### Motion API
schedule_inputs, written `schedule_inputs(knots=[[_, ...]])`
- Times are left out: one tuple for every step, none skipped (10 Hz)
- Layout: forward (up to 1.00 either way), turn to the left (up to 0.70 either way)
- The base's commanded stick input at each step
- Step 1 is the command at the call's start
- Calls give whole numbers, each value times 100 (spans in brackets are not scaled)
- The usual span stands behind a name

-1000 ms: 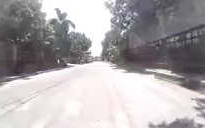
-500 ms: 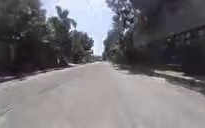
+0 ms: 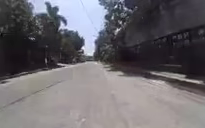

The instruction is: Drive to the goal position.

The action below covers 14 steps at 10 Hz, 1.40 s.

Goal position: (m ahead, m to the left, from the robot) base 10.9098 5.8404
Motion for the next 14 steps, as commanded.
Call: schedule_inputs(knots=[[100,2],[100,2],[100,2],[100,2],[100,2],[100,2],[100,2],[100,2],[100,2],[100,2],[100,2],[100,2],[100,2],[100,2]])
